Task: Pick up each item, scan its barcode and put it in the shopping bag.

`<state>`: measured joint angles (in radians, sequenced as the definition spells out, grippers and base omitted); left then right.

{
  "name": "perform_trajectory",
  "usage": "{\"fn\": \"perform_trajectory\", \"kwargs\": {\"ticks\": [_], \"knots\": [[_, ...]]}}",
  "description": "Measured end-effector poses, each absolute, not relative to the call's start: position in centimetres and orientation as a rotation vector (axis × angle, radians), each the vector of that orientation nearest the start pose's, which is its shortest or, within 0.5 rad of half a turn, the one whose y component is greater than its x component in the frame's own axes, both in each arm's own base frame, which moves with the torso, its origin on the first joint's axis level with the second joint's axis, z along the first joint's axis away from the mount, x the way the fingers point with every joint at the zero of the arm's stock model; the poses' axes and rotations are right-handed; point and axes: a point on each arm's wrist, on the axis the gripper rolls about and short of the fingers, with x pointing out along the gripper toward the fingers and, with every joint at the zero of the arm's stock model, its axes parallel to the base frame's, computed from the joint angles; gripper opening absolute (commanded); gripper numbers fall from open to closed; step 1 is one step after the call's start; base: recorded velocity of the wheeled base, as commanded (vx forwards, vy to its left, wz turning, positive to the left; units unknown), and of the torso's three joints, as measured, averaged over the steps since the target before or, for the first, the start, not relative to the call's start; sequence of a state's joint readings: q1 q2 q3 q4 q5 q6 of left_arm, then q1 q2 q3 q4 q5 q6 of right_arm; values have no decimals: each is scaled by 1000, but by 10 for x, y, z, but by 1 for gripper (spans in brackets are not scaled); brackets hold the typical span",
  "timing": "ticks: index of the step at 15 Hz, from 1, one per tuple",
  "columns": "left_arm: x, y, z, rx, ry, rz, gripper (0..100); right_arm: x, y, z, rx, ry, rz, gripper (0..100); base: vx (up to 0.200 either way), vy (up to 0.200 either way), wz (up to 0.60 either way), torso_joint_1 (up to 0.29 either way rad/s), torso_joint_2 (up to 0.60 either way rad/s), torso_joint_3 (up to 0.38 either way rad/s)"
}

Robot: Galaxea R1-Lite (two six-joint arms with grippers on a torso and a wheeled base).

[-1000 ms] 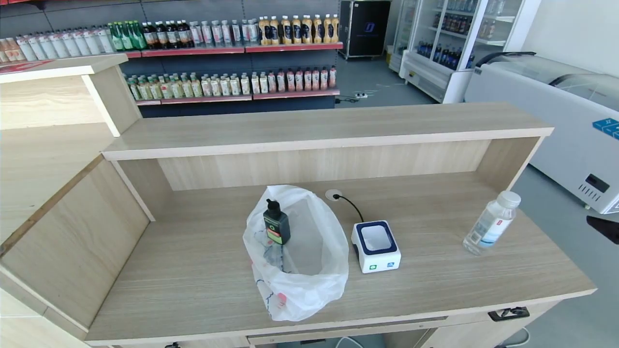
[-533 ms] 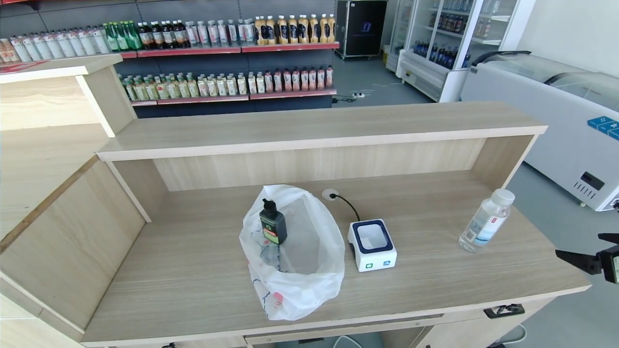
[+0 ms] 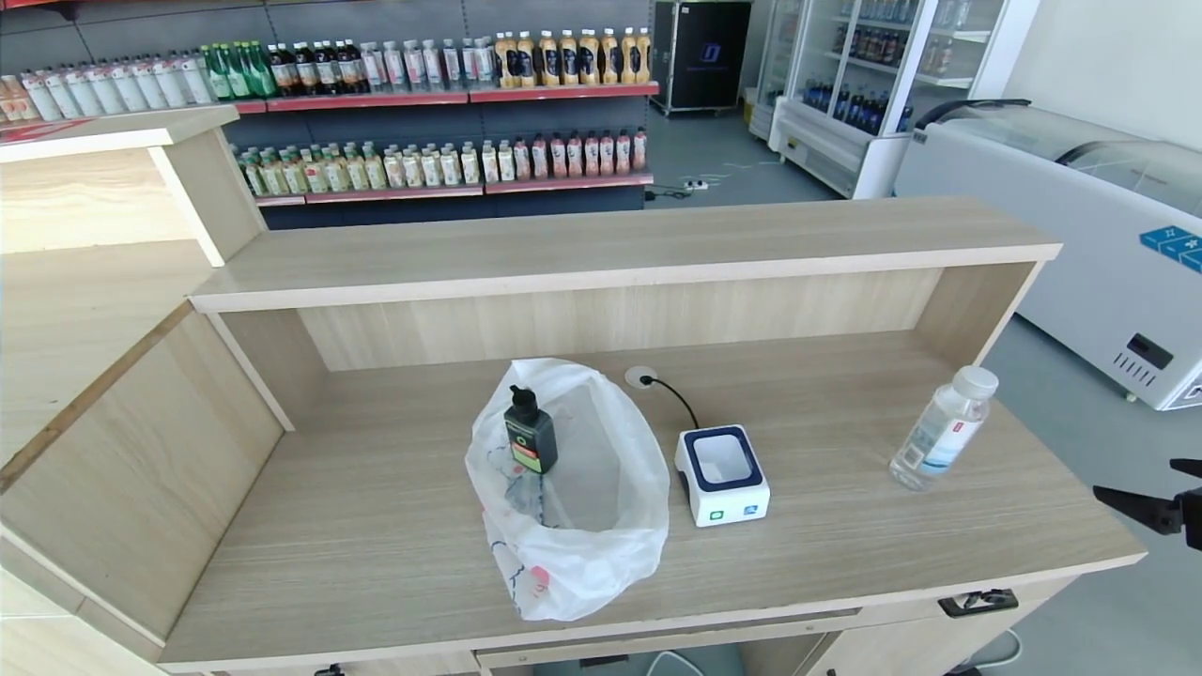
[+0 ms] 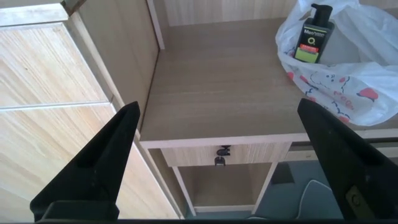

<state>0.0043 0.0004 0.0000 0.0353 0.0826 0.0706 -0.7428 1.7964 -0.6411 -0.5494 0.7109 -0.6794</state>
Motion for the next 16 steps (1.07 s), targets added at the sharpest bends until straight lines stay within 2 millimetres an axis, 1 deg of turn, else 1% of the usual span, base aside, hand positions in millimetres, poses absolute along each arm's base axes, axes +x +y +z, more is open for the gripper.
{"fn": "perform_trajectory", "kwargs": {"ticks": [2,5,8,12,16], "knots": [[-23,2,72,72,39,86,100,232,-191,107,-290,391,128,100,0,0,0,0,0,0],[-23,2,72,72,39,86,100,251,-192,102,-311,365,168,100,0,0,0,0,0,0],[-23,2,72,72,39,86,100,271,-187,97,-319,357,220,100,0,0,0,0,0,0],[-23,2,72,72,38,86,100,298,-175,89,-342,334,289,100,0,0,0,0,0,0],[-23,2,72,72,39,86,100,315,-165,77,-351,327,338,100,0,0,0,0,0,0]]}}
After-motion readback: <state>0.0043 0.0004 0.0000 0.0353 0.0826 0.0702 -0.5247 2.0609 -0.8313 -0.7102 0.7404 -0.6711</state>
